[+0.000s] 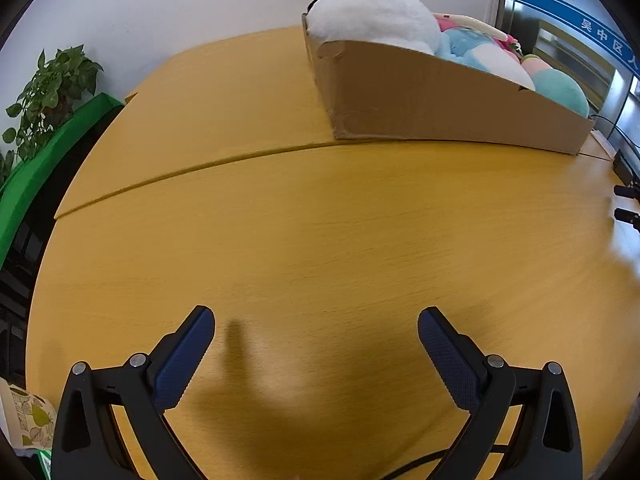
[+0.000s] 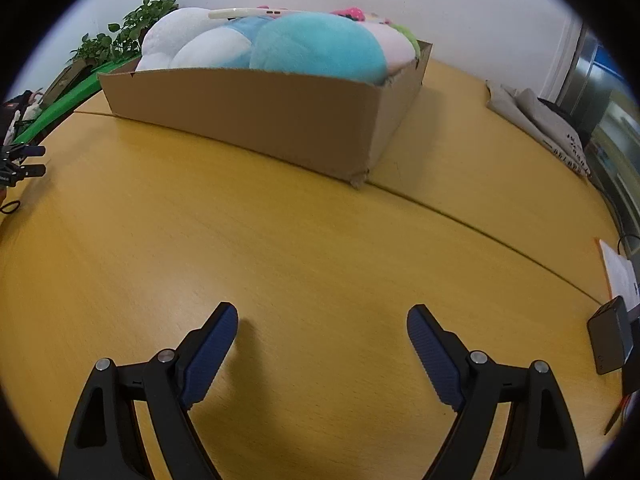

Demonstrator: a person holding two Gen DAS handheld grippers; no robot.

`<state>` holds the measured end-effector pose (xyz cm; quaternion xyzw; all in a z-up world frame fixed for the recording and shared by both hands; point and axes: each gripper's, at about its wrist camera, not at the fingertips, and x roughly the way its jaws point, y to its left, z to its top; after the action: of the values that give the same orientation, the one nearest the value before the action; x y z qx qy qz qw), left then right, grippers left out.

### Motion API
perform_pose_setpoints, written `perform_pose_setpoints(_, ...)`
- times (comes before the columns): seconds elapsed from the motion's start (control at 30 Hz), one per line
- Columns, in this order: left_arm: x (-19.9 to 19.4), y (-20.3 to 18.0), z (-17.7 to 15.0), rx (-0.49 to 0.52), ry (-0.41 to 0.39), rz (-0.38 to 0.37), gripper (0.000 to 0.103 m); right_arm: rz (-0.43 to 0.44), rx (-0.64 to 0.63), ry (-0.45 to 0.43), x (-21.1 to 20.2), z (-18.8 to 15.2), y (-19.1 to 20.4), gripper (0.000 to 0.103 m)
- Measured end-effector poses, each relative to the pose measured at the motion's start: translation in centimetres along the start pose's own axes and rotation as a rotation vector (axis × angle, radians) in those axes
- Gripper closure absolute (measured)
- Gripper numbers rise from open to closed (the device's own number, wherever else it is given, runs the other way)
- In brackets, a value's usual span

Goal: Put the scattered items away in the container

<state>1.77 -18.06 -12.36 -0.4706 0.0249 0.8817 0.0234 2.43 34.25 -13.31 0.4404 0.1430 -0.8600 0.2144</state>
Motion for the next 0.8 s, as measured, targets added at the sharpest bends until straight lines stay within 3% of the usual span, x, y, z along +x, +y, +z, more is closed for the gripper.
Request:
perform_pose_setpoints(0.13, 1.3, 1.7, 0.0, -0.002, -0.018, -0.04, 0.0, 0.066, -0.007, -0.043, 0.1, -1.0, -1.1, 0.011)
perform_pose_setpoints(0.2, 1.7, 2.0, 0.2, 0.031, -0.039, -0.058, 0.0, 0.07, -0.019, -0.028, 0.6, -0.9, -1.5, 0.0)
perform_pose_setpoints(0.53, 2.9, 2.7, 0.7, 0.194, -0.061, -0.172, 0.0, 0.163, -0.119, -0.023, 0.7, -0.5, -3.4, 0.0)
perform_pose_setpoints(0.8, 3.1, 3.4, 2.6, 0.21, -0.05, -0.184, 0.0, 0.226, -0.21, -0.026, 0.7, -0.3, -5.1, 0.0)
